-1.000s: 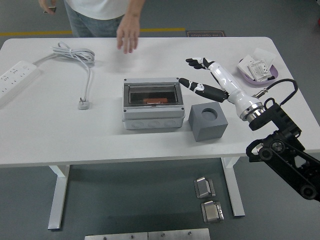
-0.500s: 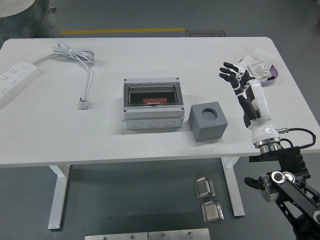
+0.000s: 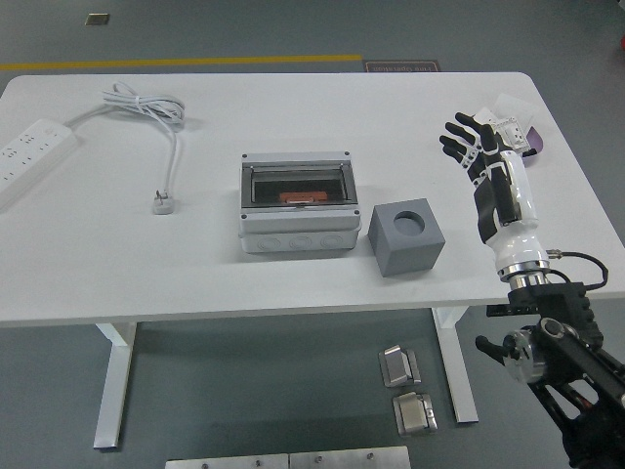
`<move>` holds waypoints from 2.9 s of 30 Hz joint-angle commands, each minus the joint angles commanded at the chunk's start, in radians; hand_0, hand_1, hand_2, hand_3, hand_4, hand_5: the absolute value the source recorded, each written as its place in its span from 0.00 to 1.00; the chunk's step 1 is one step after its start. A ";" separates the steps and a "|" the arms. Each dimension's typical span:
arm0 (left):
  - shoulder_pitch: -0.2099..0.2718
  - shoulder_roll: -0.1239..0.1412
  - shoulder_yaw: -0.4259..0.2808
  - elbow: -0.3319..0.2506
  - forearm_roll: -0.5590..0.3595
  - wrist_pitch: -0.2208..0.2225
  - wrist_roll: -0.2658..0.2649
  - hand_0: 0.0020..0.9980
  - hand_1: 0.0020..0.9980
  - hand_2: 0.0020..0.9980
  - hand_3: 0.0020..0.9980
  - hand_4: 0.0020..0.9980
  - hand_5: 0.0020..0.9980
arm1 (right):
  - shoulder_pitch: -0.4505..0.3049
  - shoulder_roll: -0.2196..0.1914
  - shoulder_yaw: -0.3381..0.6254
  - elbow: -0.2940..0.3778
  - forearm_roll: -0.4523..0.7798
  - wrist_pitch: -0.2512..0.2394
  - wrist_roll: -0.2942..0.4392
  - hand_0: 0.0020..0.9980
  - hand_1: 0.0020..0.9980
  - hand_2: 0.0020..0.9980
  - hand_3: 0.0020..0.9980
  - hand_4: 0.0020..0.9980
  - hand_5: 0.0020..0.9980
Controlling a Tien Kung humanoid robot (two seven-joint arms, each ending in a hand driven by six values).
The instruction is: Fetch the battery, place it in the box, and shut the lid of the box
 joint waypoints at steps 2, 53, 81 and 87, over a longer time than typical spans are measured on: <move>-0.005 0.004 0.000 0.000 0.000 0.001 -0.001 0.69 0.71 0.60 0.61 0.41 0.00 | 0.003 0.002 -0.008 -0.006 0.039 0.007 0.001 0.82 0.74 0.75 0.76 1.00 0.84; -0.025 0.031 0.041 0.005 -0.060 0.023 -0.040 0.68 0.70 0.61 0.62 0.49 0.06 | 0.039 0.003 -0.135 -0.026 0.259 0.044 -0.001 0.81 0.72 0.74 0.75 0.97 0.83; -0.026 0.040 0.099 0.016 -0.158 0.037 -0.110 0.69 0.70 0.61 0.62 0.50 0.08 | 0.014 0.002 -0.077 -0.033 0.220 0.039 -0.017 0.81 0.72 0.74 0.75 0.96 0.82; -0.035 0.027 0.093 0.015 -0.143 0.033 -0.104 0.69 0.70 0.61 0.62 0.51 0.09 | 0.008 0.008 -0.066 -0.036 0.207 0.038 -0.021 0.81 0.72 0.74 0.75 0.96 0.82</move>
